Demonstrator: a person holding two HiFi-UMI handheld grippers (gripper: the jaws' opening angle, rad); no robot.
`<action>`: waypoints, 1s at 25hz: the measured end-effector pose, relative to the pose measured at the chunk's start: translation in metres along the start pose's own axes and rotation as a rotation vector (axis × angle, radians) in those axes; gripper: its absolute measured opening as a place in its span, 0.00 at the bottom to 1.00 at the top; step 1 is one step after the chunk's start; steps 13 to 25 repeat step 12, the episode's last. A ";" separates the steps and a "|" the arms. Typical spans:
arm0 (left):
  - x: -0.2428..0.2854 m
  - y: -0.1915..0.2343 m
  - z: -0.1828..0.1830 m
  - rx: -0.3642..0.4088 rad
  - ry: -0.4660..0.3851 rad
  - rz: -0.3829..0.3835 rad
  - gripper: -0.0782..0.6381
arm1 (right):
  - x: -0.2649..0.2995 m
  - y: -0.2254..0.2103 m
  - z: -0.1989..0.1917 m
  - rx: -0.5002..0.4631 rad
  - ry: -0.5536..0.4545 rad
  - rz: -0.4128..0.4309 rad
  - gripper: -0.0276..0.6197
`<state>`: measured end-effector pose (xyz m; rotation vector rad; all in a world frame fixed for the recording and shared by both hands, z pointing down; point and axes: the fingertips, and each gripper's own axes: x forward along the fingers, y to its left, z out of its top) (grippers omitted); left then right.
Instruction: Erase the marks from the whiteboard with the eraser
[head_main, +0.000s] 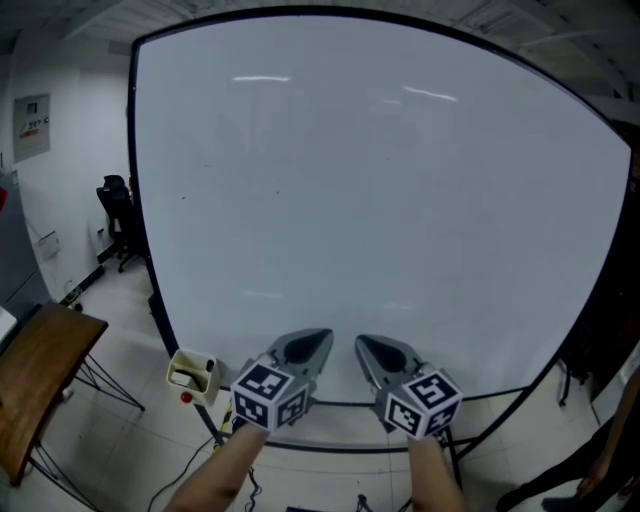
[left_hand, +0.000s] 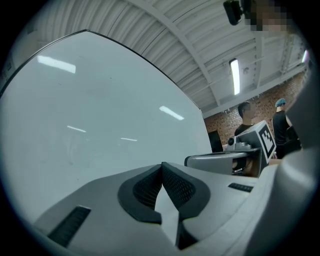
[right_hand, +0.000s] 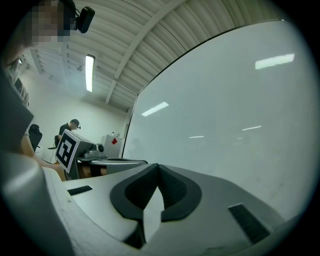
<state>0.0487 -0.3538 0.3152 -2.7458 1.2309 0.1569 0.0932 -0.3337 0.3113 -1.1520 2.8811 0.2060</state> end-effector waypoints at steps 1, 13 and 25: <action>0.000 0.000 0.001 0.000 -0.001 0.001 0.11 | 0.000 0.000 0.001 -0.001 0.000 -0.002 0.04; -0.003 -0.002 0.005 -0.002 -0.011 0.007 0.11 | -0.002 0.004 0.005 -0.009 -0.010 0.002 0.04; -0.003 -0.002 0.005 -0.002 -0.011 0.007 0.11 | -0.002 0.004 0.005 -0.009 -0.010 0.002 0.04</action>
